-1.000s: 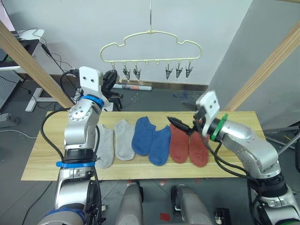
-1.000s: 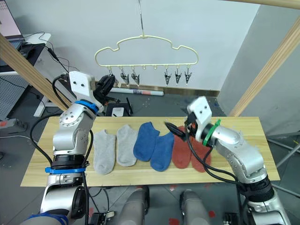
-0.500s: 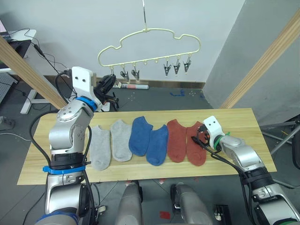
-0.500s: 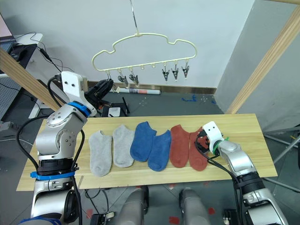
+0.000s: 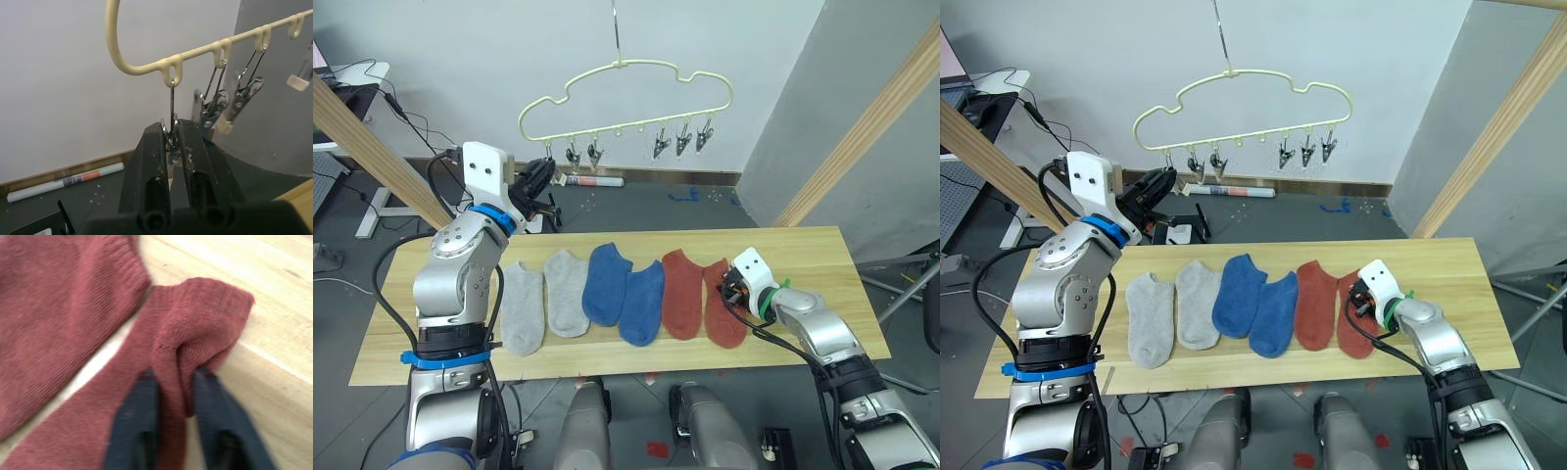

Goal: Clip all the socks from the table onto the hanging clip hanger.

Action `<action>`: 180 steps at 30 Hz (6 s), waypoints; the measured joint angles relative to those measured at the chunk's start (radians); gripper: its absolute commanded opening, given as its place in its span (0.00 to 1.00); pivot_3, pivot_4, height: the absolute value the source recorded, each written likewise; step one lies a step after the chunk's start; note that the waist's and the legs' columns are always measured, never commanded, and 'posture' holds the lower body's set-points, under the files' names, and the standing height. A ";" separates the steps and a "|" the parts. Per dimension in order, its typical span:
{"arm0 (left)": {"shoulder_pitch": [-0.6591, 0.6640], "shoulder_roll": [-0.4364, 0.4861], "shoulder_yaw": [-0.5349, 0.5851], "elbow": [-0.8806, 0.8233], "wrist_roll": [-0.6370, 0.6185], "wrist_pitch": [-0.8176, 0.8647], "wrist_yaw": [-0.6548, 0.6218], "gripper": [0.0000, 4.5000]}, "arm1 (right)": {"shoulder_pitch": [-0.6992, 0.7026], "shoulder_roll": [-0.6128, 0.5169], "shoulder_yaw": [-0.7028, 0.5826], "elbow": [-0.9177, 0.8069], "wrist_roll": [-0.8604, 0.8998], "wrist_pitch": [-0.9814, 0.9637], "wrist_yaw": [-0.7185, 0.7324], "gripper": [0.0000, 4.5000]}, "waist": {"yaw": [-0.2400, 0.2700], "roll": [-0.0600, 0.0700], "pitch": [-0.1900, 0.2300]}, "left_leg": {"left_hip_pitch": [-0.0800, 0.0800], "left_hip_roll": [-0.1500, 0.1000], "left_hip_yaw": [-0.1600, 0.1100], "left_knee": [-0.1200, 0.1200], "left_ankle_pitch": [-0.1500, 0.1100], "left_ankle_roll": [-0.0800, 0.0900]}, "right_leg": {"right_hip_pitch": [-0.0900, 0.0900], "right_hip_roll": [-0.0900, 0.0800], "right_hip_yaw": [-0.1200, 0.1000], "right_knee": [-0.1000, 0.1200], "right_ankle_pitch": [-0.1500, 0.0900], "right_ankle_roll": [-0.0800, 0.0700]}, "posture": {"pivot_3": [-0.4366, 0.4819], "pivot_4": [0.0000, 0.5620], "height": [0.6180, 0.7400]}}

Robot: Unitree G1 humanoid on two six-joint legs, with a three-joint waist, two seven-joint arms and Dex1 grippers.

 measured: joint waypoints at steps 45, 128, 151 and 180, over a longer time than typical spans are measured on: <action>-0.058 -0.067 0.270 -0.007 -0.843 0.674 0.345 0.01 | -0.493 0.232 0.168 -0.143 0.086 0.117 0.193 0.01 | 0.004 0.000 0.000 | -0.001 0.000 -0.002 0.000 0.002 -0.007 | 0.000 -0.001 -0.002 0.000 0.002 -0.004 | 0.53 0.54 1.00; 0.050 -0.144 -0.161 0.001 0.056 -0.245 0.101 0.53 | -0.123 0.159 -0.211 -0.659 0.550 0.259 0.060 1.00 | 0.022 -0.001 0.000 | -0.005 0.000 -0.001 0.000 -0.001 -0.006 | -0.005 0.001 -0.001 0.000 0.003 -0.005 | 0.48 0.50 1.00; -0.084 -0.179 -0.148 0.225 0.146 -0.396 0.105 0.53 | -0.125 0.127 -0.210 -0.659 0.581 0.259 0.011 1.00 | 0.021 -0.001 0.000 | -0.006 0.000 -0.001 0.002 -0.001 -0.006 | -0.005 0.001 -0.002 0.001 0.003 -0.005 | 0.45 0.51 1.00; -0.156 -0.197 -0.146 0.388 0.226 -0.540 0.127 0.53 | -0.126 0.101 -0.210 -0.659 0.602 0.259 -0.011 1.00 | 0.012 -0.001 0.000 | -0.010 0.001 -0.003 0.012 -0.001 -0.006 | -0.005 0.001 -0.003 0.004 0.003 -0.004 | 0.43 0.49 1.00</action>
